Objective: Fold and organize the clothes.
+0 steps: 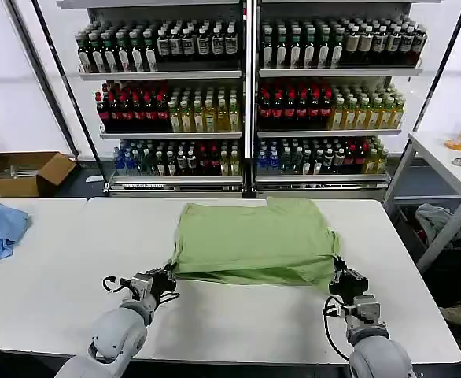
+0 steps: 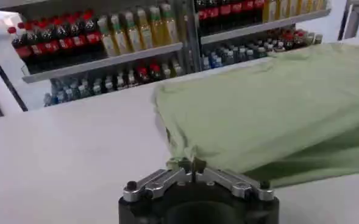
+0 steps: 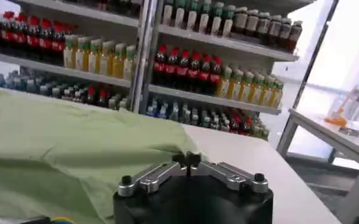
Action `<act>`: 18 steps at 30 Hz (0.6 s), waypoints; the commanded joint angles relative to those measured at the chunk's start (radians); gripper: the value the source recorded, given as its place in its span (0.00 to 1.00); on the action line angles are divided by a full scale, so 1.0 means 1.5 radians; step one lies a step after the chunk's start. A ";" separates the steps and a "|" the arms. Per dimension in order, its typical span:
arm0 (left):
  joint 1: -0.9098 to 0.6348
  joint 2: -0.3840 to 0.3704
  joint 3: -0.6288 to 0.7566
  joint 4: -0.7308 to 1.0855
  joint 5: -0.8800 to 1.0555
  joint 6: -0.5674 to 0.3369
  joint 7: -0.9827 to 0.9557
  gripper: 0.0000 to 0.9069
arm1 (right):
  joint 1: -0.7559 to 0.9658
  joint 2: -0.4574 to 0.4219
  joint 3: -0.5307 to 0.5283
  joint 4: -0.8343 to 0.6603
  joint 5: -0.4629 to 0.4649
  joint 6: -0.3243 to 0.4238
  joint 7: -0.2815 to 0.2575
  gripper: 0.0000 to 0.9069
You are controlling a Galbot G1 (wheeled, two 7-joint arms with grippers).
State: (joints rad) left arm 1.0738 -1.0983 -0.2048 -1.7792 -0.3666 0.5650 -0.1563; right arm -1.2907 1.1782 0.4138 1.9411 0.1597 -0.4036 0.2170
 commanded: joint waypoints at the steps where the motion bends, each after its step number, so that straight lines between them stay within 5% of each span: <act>1: -0.026 -0.025 0.015 0.039 0.017 -0.006 -0.010 1.00 | 0.024 -0.002 -0.015 -0.035 -0.020 -0.001 -0.003 1.00; 11: 0.056 -0.014 -0.042 -0.062 0.006 -0.038 -0.038 1.00 | -0.122 0.019 0.040 0.086 -0.003 0.022 0.010 1.00; 18: 0.050 -0.011 -0.039 -0.022 -0.004 -0.046 -0.042 1.00 | -0.113 0.029 0.046 0.056 0.058 -0.025 0.031 1.00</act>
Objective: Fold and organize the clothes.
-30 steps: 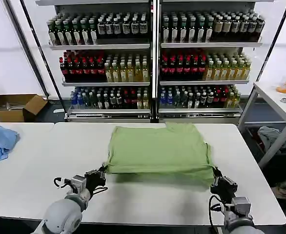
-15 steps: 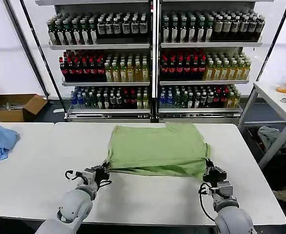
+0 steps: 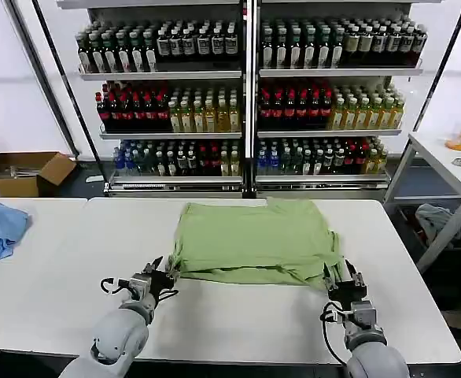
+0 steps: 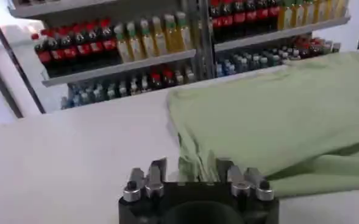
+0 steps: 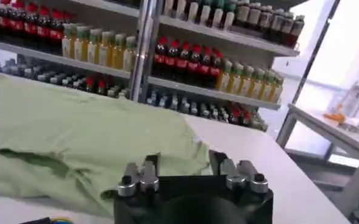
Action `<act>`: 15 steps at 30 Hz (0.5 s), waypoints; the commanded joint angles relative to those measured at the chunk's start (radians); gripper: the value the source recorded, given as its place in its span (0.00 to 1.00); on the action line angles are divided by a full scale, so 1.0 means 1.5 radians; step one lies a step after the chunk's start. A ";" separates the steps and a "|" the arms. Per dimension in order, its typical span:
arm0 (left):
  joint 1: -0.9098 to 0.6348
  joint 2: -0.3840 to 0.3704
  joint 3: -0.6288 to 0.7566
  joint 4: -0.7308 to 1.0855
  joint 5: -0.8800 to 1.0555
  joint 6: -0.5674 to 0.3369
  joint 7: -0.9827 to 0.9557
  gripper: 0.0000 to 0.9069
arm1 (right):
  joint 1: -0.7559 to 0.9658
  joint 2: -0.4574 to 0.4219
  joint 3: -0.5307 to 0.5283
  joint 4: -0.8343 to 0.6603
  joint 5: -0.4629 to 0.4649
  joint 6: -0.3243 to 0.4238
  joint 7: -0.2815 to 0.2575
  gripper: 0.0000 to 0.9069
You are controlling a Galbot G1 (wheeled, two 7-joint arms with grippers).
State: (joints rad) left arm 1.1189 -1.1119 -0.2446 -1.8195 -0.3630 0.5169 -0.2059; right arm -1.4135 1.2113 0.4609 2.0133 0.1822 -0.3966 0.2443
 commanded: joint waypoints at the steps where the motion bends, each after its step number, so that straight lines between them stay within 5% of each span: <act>1: 0.013 -0.003 -0.009 0.023 -0.009 -0.012 -0.008 1.00 | -0.027 0.007 0.013 0.001 0.051 -0.034 0.014 1.00; 4: -0.008 -0.008 0.002 0.061 -0.014 -0.009 -0.008 1.00 | 0.011 0.008 -0.002 -0.038 0.083 -0.057 0.023 1.00; 5: -0.014 -0.010 0.004 0.065 -0.014 -0.008 -0.008 0.84 | 0.018 0.009 -0.004 -0.049 0.093 -0.059 0.026 0.99; 6: -0.022 -0.011 0.008 0.075 -0.016 -0.008 -0.007 0.59 | 0.030 0.010 -0.009 -0.060 0.111 -0.067 0.027 0.86; 7: -0.025 -0.011 0.012 0.080 -0.019 -0.008 -0.006 0.19 | 0.034 0.010 -0.012 -0.064 0.118 -0.070 0.026 0.54; 8: -0.028 -0.011 0.014 0.083 -0.020 -0.008 -0.005 0.07 | 0.042 0.009 -0.015 -0.069 0.129 -0.071 0.026 0.54; 9: -0.031 -0.011 0.018 0.088 -0.022 -0.008 -0.002 0.02 | 0.050 0.010 -0.018 -0.078 0.142 -0.073 0.028 0.04; 15: -0.036 -0.010 0.024 0.092 -0.051 -0.005 0.010 0.02 | 0.066 0.005 -0.028 -0.096 0.174 -0.075 0.034 0.00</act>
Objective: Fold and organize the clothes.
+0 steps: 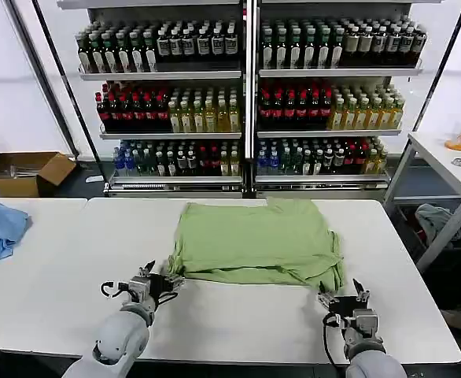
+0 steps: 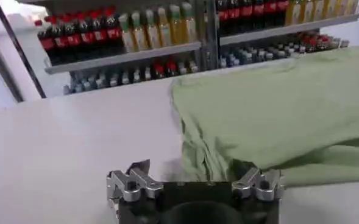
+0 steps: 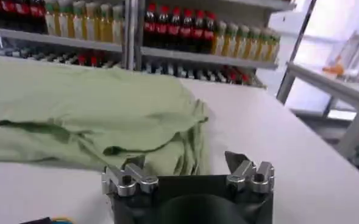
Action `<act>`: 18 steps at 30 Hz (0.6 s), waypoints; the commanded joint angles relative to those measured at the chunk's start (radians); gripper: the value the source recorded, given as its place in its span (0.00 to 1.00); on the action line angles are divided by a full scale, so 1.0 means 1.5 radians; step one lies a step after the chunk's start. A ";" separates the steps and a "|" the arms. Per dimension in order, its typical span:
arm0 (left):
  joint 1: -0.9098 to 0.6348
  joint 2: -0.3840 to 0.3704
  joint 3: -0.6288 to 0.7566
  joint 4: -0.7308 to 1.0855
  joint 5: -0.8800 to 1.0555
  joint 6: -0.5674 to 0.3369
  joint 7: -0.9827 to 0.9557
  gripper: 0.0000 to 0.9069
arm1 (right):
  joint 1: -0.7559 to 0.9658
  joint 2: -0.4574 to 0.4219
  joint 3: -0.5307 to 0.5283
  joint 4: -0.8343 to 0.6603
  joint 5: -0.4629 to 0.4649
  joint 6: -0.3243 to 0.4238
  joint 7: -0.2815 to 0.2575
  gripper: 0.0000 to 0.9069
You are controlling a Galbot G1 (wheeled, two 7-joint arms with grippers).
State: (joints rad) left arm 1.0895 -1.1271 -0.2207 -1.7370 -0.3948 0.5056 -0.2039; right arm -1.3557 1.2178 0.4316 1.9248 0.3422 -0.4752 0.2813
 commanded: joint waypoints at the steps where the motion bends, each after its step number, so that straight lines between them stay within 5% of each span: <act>1: -0.016 0.001 0.008 0.036 -0.037 0.005 0.012 0.02 | 0.028 -0.001 -0.009 -0.038 0.071 -0.021 0.009 0.00; 18: 0.043 0.019 -0.021 -0.067 -0.153 0.029 0.049 0.02 | -0.037 -0.043 0.014 0.051 0.080 -0.017 -0.007 0.00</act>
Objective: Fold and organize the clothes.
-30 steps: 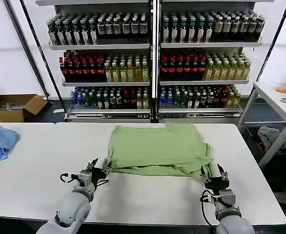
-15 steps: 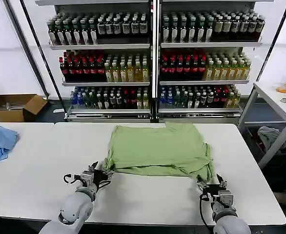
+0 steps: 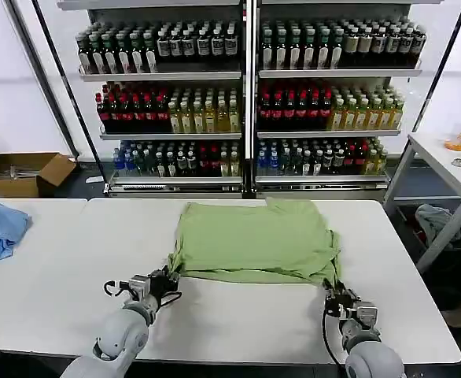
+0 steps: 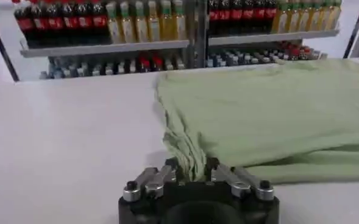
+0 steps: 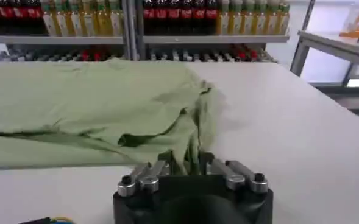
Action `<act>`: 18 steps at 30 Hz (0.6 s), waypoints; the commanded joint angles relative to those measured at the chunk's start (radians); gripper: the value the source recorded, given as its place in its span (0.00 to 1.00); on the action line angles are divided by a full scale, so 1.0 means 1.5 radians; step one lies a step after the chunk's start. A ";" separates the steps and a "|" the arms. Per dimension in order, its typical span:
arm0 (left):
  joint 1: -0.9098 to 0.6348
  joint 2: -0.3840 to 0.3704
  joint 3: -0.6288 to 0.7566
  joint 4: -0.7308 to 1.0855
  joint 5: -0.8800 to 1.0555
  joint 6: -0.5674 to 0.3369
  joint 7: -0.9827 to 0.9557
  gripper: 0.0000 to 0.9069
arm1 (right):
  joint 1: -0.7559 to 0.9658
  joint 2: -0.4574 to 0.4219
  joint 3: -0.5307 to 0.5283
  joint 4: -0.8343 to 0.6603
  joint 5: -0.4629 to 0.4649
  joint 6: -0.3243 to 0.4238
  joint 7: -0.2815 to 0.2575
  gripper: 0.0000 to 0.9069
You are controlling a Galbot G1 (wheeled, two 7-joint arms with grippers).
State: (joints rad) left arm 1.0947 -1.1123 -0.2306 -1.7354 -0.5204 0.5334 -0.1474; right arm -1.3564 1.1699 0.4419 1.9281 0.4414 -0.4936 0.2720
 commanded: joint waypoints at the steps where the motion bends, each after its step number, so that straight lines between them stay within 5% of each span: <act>1: 0.050 0.011 -0.018 -0.080 -0.071 0.011 0.010 0.03 | -0.049 -0.013 0.010 0.063 0.013 -0.004 -0.001 0.00; 10: 0.192 0.033 -0.073 -0.212 -0.071 0.018 0.002 0.03 | -0.211 -0.029 0.055 0.187 -0.014 0.008 -0.003 0.00; 18: 0.349 0.049 -0.134 -0.340 -0.039 0.021 -0.002 0.02 | -0.379 -0.014 0.072 0.278 -0.096 0.020 -0.011 0.00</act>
State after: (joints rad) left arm 1.3292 -1.0605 -0.3317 -1.9903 -0.6008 0.5663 -0.1521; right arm -1.6854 1.1452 0.5231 2.1959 0.3737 -0.4722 0.2582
